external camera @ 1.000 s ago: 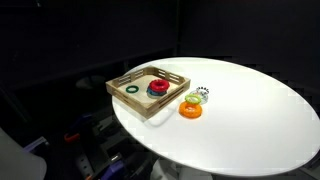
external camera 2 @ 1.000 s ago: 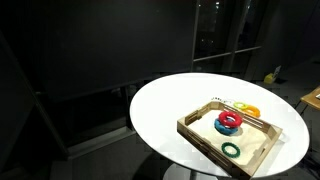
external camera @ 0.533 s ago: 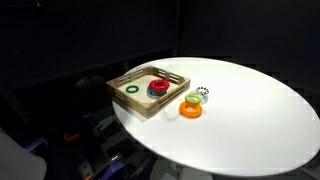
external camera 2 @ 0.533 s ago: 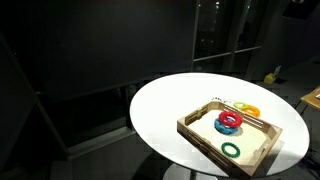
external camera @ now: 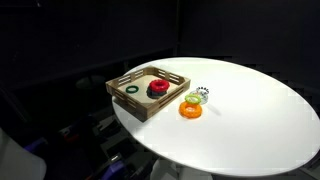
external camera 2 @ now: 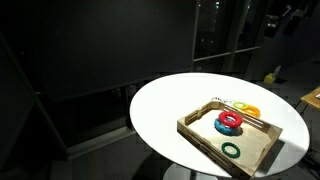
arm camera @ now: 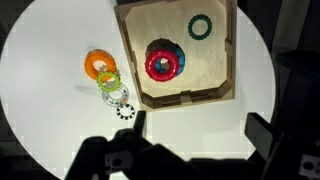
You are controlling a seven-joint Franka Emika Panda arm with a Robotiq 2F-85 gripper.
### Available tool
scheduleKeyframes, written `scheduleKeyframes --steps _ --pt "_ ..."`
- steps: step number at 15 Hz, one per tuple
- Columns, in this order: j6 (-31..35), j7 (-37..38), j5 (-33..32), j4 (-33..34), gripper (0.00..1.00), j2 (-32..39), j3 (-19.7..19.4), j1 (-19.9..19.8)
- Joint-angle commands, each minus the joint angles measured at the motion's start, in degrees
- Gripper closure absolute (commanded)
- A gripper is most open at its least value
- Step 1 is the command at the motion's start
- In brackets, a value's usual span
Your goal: Put the yellow ring on top of the red ring
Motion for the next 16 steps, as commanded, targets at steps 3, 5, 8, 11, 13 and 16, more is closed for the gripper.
scheduleKeyframes --steps 3,5,8,11,13,16 --pt "-0.9 1.1 -1.0 0.9 0.00 6.1 -3.2 -1.0" --pt "-0.9 -0.1 0.4 0.7 0.00 8.1 -4.9 -0.9" --pt "-0.9 -1.0 1.3 0.8 0.00 10.9 -6.8 -1.0" --pt "-1.7 -1.3 1.8 1.2 0.00 12.8 -8.0 -1.0" --pt "-0.2 -0.1 0.5 -0.1 0.00 12.4 -7.7 -0.9" --pt "-0.3 -0.6 0.8 0.0 0.00 12.7 -7.8 -0.8"
